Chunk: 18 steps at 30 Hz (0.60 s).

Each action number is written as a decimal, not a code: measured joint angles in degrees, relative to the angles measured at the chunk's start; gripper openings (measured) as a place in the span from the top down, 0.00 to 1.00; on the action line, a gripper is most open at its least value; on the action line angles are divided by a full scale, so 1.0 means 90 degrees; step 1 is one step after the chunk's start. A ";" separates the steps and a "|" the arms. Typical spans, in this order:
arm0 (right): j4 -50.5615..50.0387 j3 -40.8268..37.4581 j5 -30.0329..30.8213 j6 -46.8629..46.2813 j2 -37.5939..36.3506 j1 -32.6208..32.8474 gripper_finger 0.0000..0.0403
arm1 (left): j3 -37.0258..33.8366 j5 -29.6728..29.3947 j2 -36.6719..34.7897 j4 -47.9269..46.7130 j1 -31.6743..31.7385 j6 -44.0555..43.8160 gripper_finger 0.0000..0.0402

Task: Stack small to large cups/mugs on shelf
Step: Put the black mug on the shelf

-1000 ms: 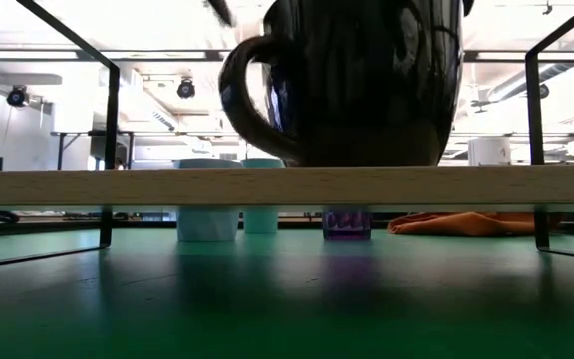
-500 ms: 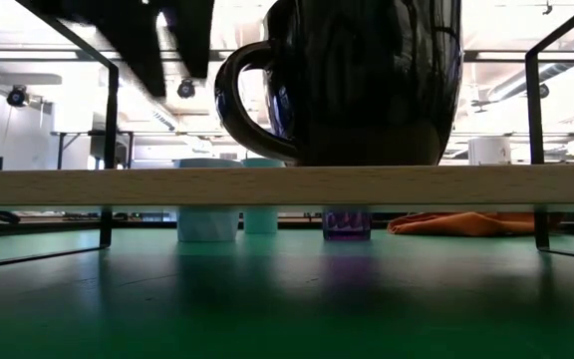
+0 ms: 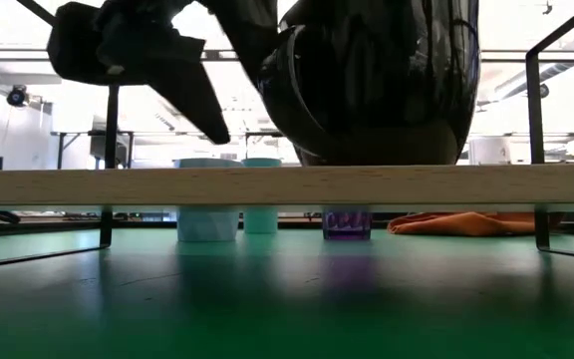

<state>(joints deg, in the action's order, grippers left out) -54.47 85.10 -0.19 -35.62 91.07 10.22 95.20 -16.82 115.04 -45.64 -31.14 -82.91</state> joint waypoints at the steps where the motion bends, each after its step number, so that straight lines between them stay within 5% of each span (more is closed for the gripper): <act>1: -0.0076 -0.0003 0.0004 0.0000 0.0000 0.0000 0.98 | -0.0004 0.0002 0.0000 0.0090 0.0000 0.0066 0.57; 18: -0.0751 -0.0043 -0.0223 -0.0022 -0.0019 0.0179 0.91 | -0.0251 -0.0250 0.0012 0.0875 0.0015 0.0657 0.57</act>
<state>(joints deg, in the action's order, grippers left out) -61.23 84.71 -2.19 -35.81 90.89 11.83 92.95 -19.07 115.15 -37.76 -31.00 -77.00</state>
